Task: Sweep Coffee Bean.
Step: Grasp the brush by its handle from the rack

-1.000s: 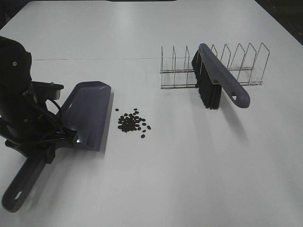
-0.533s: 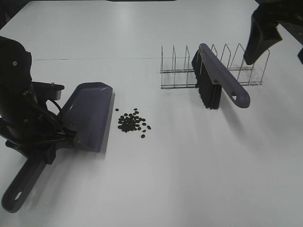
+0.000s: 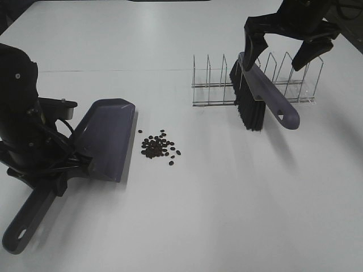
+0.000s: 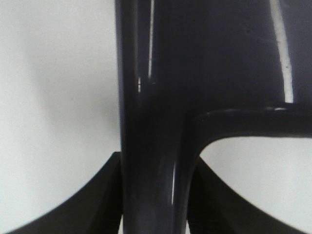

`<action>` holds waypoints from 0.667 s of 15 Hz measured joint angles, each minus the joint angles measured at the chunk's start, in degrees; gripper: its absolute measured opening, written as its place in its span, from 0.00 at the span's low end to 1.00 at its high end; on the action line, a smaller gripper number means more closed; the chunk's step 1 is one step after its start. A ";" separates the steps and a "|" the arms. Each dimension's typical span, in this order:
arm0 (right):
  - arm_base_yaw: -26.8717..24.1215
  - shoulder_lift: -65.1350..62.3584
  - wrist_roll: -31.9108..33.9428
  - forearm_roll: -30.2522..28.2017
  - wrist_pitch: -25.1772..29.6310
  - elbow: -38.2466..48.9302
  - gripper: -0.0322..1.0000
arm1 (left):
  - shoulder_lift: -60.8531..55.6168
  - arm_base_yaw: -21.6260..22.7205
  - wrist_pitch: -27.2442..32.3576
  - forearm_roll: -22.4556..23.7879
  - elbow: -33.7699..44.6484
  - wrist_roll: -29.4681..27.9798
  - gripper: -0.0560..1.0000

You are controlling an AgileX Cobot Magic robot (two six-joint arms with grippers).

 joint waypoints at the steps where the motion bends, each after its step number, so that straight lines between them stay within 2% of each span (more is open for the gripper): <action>1: 0.00 1.43 -0.11 0.17 0.34 -1.49 0.96 | 0.00 0.00 -0.17 0.00 0.00 0.00 0.35; 4: 0.00 9.97 -0.63 0.46 1.15 -10.03 0.96 | 0.00 0.00 -0.34 0.00 0.00 0.00 0.35; 10: 0.00 18.56 -1.03 0.46 1.15 -15.24 0.96 | 0.00 0.00 -0.34 0.00 0.00 0.00 0.35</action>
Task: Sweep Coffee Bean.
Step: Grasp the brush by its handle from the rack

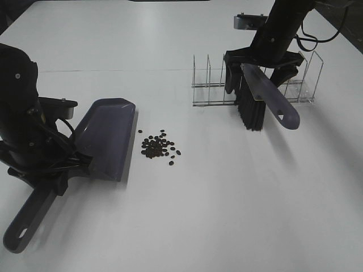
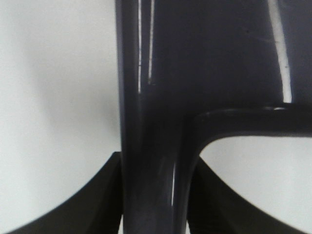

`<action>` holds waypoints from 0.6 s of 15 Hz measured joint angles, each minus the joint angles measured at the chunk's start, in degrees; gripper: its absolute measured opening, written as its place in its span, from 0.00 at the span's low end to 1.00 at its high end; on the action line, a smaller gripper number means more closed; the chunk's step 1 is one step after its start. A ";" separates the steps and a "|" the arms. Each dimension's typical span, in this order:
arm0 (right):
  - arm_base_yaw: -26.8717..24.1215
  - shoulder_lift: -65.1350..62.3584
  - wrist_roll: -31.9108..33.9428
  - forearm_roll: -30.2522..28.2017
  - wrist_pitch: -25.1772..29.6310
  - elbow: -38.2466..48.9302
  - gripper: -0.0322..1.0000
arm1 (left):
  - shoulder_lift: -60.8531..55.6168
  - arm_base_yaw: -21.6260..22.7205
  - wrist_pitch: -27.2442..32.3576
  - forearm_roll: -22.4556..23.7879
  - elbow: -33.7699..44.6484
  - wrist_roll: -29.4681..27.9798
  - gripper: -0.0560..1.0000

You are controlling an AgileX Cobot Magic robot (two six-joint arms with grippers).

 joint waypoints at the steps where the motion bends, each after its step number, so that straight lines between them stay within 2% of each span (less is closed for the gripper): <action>1: 0.00 0.86 0.00 0.00 0.00 0.00 0.96 | 0.00 0.00 0.00 0.00 0.00 0.00 0.35; 9: 0.00 2.75 0.52 0.00 0.06 -0.52 0.96 | 0.00 0.00 -0.06 0.34 0.00 0.00 0.35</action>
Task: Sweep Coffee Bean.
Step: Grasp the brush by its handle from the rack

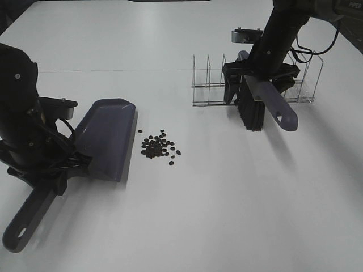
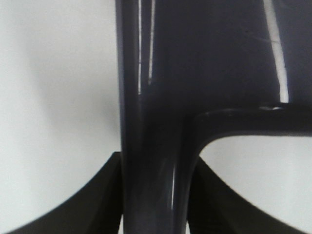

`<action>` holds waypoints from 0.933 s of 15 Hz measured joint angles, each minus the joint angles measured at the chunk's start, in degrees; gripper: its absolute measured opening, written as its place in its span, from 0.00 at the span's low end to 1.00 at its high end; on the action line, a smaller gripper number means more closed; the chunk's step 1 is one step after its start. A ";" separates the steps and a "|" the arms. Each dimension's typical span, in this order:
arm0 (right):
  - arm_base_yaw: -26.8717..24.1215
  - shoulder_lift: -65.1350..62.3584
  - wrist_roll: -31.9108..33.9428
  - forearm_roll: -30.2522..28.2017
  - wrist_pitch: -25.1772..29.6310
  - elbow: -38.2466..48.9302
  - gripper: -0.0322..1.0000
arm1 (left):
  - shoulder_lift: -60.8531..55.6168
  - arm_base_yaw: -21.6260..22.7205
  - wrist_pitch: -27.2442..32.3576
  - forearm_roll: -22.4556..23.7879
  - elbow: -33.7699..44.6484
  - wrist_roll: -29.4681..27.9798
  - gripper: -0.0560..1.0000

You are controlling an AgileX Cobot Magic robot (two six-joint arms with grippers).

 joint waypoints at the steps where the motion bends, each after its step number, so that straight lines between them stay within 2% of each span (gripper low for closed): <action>1: 0.00 0.00 0.06 0.00 0.00 0.00 0.96 | 0.00 0.00 -0.34 0.23 0.00 0.00 0.35; 8: 0.00 0.06 1.09 -0.46 0.00 0.00 0.94 | 0.00 0.00 -0.63 0.29 0.00 0.00 0.35; 10: 0.00 0.06 3.21 -1.95 0.00 0.00 0.85 | 0.00 0.00 -0.63 0.29 0.00 0.00 0.35; 14: 0.00 0.06 6.59 -2.41 0.00 0.00 0.54 | 0.00 0.00 -0.63 0.29 0.00 0.00 0.35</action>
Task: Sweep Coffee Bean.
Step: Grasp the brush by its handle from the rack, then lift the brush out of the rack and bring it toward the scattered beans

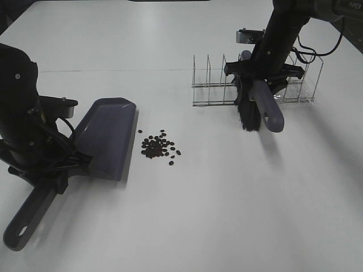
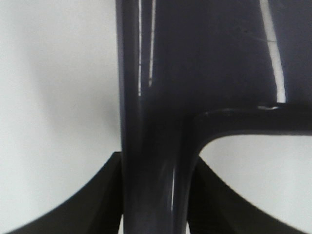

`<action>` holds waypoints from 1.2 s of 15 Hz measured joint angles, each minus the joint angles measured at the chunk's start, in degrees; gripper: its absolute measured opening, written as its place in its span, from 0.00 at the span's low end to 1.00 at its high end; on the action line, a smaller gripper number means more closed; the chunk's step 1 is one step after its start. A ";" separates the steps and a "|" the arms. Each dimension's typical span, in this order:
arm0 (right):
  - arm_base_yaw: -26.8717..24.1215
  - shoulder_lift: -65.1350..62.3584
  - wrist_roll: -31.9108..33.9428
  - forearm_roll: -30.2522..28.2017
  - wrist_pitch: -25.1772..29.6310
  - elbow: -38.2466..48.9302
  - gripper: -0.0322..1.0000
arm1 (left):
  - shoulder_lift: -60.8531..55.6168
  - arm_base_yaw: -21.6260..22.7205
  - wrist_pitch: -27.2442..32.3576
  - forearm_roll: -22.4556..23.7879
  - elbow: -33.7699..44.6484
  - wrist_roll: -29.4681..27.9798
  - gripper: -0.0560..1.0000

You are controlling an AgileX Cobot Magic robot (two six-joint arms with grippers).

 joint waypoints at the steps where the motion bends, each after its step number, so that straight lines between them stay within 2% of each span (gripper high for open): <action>1: 0.00 0.00 0.00 0.00 0.00 0.00 0.54 | 0.00 0.00 0.00 0.00 0.00 0.00 0.35; 16: 0.00 -3.44 -0.06 0.52 0.00 0.00 0.52 | 0.00 0.00 0.00 -1.09 0.00 0.00 0.35; 17: 0.00 -2.86 0.40 -0.29 0.17 0.00 0.35 | 0.00 0.00 0.00 -1.09 0.00 0.00 0.35; 18: -0.11 -2.18 0.00 -1.03 0.11 0.06 0.36 | 0.00 0.00 0.00 -1.09 0.00 0.00 0.35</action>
